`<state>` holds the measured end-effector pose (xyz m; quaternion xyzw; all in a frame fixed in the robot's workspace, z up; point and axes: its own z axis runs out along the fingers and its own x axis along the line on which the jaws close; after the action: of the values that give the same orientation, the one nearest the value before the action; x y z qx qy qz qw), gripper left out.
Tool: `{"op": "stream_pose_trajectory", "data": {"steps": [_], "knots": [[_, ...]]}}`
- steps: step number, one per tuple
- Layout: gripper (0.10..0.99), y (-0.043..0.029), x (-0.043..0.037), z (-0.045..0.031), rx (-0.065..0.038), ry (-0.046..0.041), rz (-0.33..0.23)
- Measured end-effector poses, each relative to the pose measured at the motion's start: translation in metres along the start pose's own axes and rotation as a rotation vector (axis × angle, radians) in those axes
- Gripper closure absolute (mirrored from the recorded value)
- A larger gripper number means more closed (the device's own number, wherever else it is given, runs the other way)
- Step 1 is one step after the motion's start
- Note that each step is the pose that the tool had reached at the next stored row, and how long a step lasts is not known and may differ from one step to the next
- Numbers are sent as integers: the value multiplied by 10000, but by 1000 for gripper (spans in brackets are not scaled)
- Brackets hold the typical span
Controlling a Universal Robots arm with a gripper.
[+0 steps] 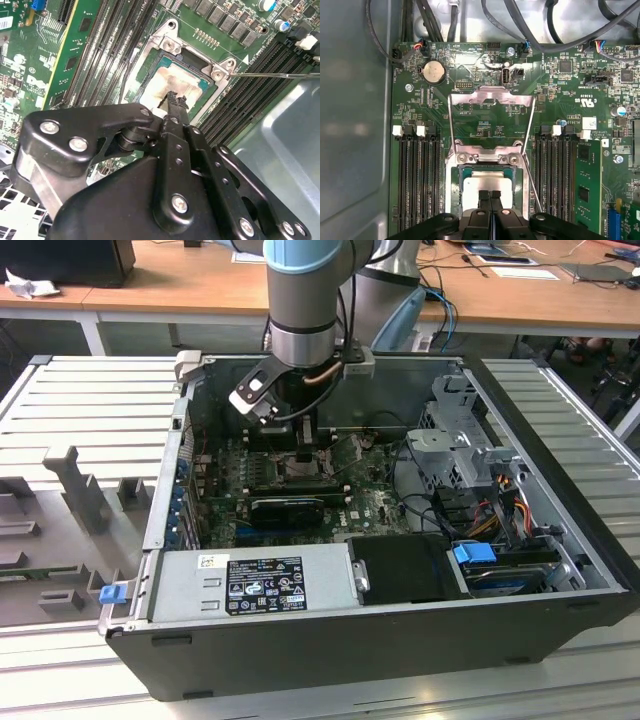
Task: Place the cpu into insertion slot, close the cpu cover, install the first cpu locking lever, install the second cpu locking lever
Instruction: 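Close the cpu cover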
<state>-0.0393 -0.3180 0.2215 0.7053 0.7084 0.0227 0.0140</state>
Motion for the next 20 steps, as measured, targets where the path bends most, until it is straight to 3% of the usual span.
{"op": "stream_pose_trajectory", "data": {"steps": [2,8,20], "knots": [[980,1,0,-9,-2,5,1],[980,91,-17,-6,0,3,0],[980,96,-16,-101,0,2,0]]}}
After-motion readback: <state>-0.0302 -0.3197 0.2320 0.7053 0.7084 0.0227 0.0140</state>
